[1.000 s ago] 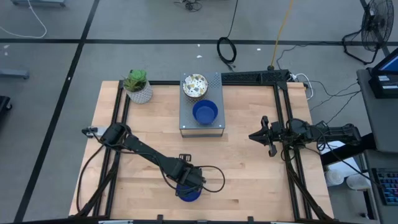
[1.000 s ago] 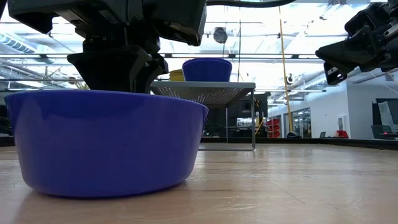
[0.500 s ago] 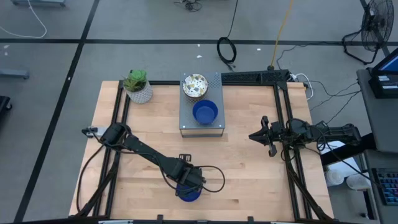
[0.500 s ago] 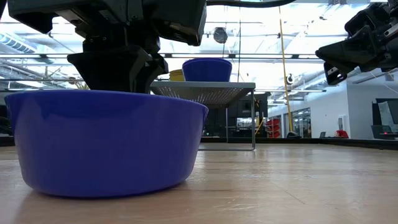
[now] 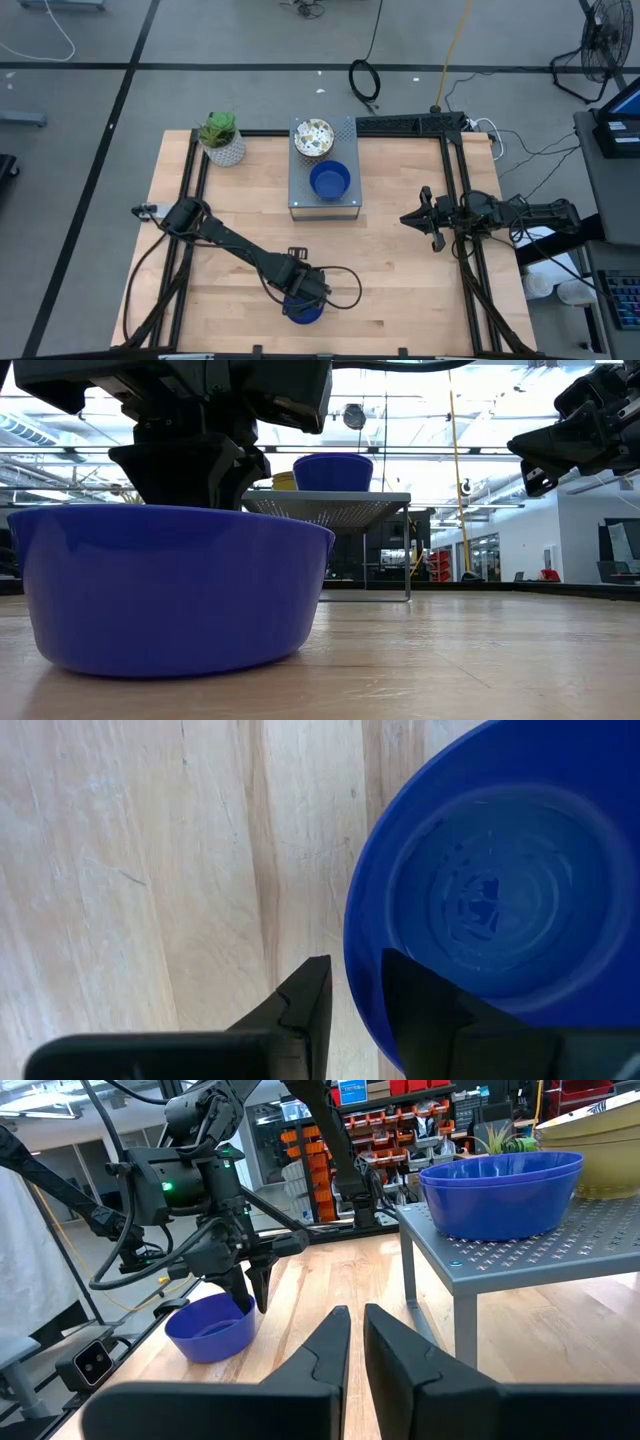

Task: Pick & Place Mini bowls
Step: Stack the blue bowl on the blue bowl on the shelf

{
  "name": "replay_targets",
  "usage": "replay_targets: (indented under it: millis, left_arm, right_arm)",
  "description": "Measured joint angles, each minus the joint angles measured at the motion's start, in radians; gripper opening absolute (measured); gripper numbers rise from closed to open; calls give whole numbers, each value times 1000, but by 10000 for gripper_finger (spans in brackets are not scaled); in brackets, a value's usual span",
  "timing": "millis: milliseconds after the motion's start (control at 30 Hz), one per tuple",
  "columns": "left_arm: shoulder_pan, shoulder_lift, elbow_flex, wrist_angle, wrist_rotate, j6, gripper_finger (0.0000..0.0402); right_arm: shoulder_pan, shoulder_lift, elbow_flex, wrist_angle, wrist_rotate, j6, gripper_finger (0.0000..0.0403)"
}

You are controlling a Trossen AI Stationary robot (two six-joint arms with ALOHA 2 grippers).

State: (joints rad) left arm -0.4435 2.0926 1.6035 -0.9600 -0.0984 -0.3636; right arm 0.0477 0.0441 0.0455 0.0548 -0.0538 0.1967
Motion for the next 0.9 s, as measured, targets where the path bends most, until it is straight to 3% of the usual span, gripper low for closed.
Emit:
replay_targets:
  millis: [900]
  left_arm:
    - [0,0,0,0,-14,-8,92]
  right_arm:
    - [0,0,0,0,0,0,20]
